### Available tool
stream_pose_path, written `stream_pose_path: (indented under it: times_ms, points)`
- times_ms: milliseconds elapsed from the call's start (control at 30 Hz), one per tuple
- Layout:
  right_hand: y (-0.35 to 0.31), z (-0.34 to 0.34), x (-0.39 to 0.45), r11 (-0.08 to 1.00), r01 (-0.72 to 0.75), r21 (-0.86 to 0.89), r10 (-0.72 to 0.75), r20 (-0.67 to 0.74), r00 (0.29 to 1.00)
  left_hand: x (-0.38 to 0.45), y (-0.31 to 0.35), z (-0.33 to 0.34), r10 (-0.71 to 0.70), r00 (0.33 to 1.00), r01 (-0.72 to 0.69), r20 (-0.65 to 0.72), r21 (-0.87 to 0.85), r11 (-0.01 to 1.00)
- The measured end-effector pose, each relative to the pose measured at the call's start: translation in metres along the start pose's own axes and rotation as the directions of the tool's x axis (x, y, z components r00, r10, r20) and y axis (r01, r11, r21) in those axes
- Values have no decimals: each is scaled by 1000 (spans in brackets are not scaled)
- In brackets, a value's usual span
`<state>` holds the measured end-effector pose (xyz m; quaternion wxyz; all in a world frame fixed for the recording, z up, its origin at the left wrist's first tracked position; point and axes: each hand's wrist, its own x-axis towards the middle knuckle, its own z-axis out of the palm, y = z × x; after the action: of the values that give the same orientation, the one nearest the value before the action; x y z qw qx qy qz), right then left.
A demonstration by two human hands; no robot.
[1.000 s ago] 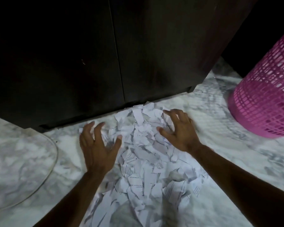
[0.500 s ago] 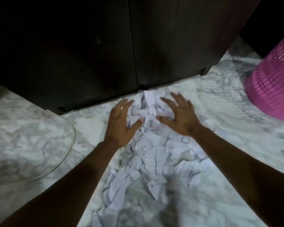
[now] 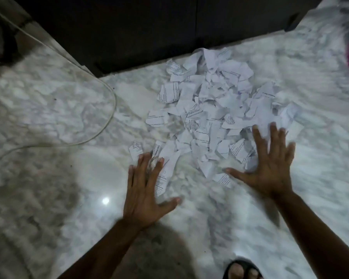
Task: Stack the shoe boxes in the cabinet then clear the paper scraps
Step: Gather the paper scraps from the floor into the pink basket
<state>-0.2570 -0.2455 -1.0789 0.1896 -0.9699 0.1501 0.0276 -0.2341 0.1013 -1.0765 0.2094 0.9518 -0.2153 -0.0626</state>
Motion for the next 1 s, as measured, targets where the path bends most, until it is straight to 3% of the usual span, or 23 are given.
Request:
stream_pose_path:
  times_ms: [200, 333, 433, 533, 700, 900, 1000]
  points:
    - [-28, 5, 61, 985, 154, -77, -146, 102, 984, 96, 23, 12, 12, 999, -11, -35, 10, 1000]
    - [-36, -11, 81, 973, 232, -12, -231, 88, 969, 152, 30, 4, 44, 999, -45, 25, 15, 999]
    - [-15, -28, 75, 975, 210, 68, -212, 23, 977, 172, 26, -9, 102, 994, -102, -31, 0, 995]
    - [4, -37, 79, 987, 141, 70, -144, 30, 989, 187, 15, -20, 51, 996, -51, -68, 9, 999]
    - [-1, -39, 143, 983, 182, 15, -182, 96, 979, 222, -1, -17, -4, 999, 3, 48, 23, 1000]
    - [-39, -13, 215, 915, 390, -105, -357, 243, 902, 270, 9, -7, 194, 960, -213, 202, 75, 974]
    - [-50, 8, 209, 894, 441, -83, -430, 125, 894, 272, 10, 7, 264, 963, -268, 61, 67, 961]
